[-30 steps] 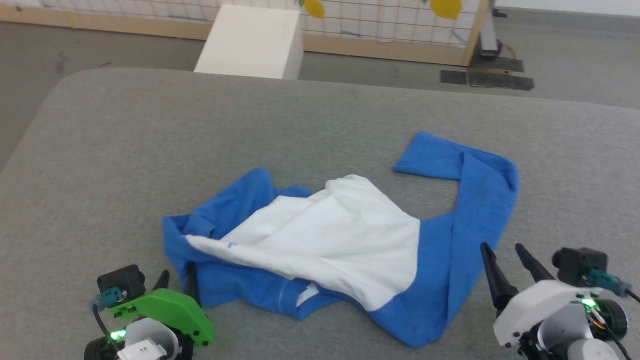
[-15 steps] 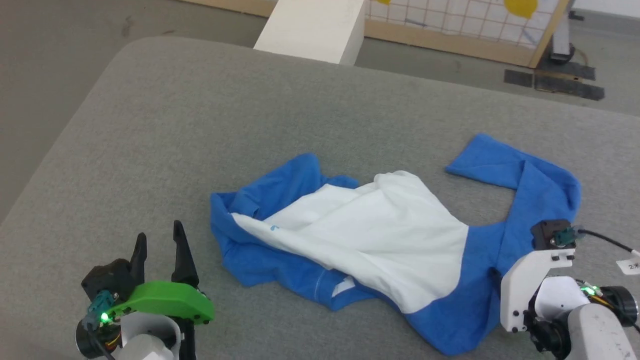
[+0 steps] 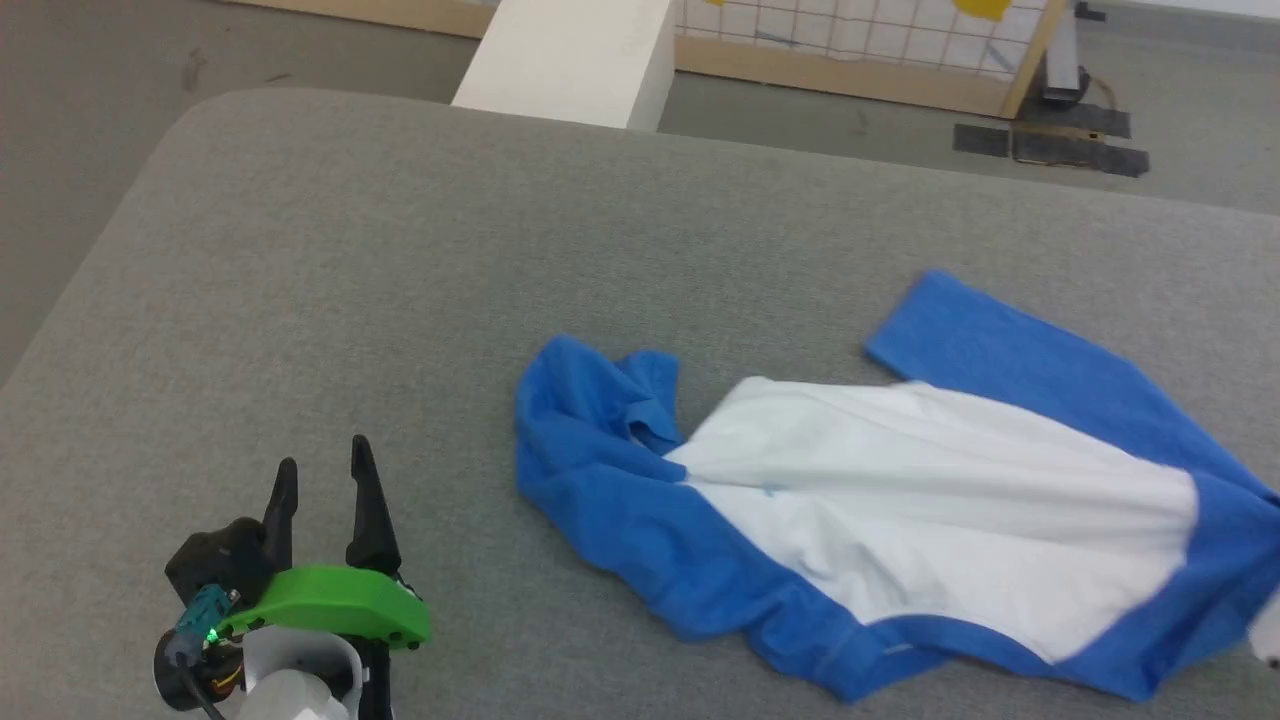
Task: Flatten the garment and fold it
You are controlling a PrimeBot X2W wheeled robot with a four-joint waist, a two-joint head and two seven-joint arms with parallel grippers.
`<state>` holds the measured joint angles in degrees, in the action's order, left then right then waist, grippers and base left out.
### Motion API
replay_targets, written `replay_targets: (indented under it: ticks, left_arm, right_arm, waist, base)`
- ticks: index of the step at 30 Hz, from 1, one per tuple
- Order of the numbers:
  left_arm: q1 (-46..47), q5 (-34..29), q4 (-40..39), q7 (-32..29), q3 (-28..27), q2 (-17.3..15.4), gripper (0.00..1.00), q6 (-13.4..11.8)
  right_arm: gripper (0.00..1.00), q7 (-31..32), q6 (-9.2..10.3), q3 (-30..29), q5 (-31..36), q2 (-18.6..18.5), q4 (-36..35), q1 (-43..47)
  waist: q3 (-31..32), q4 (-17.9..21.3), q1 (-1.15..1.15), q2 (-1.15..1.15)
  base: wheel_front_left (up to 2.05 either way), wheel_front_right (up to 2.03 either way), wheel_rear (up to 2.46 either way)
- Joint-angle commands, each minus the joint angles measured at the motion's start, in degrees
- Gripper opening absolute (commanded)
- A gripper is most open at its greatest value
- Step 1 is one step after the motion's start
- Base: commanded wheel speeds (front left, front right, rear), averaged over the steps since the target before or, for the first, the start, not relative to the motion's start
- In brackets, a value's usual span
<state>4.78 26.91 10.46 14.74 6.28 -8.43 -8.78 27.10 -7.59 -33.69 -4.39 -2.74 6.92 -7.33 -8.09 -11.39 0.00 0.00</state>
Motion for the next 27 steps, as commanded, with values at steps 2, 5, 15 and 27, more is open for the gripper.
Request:
replay_targets:
  ticks: [2,5,15,27]
  left_arm:
    - [-0.52,-0.56,0.68,0.25,-0.43,0.34,1.00,0.77]
    - [-0.51,-0.81,1.42,0.25,-0.40,0.41,1.00,1.42]
    - [0.13,-0.79,3.47,-0.35,1.23,0.39,1.00,2.92]
    - [6.42,-0.60,8.45,-8.46,9.32,3.51,1.00,5.28]
  right_arm:
    - [0.00,-0.79,0.10,-4.51,-1.11,-0.14,0.53,2.40]
    - [0.00,-1.47,0.10,-9.05,-2.11,-0.14,2.83,4.50]
    - [1.00,-18.50,0.10,3.64,-8.35,-0.14,5.43,7.13]
    - [1.00,-29.17,0.10,22.06,-10.90,-0.14,-3.59,8.92]
  waist:
    - [0.89,2.76,0.00,0.00]
    - [1.28,4.29,0.00,0.00]
    - [2.65,7.69,0.00,0.00]
    - [2.74,6.42,0.00,0.00]
  base:
    - [0.00,0.00,0.00]
    - [0.00,0.00,0.00]
    - [0.00,0.00,0.00]
    - [0.00,0.00,0.00]
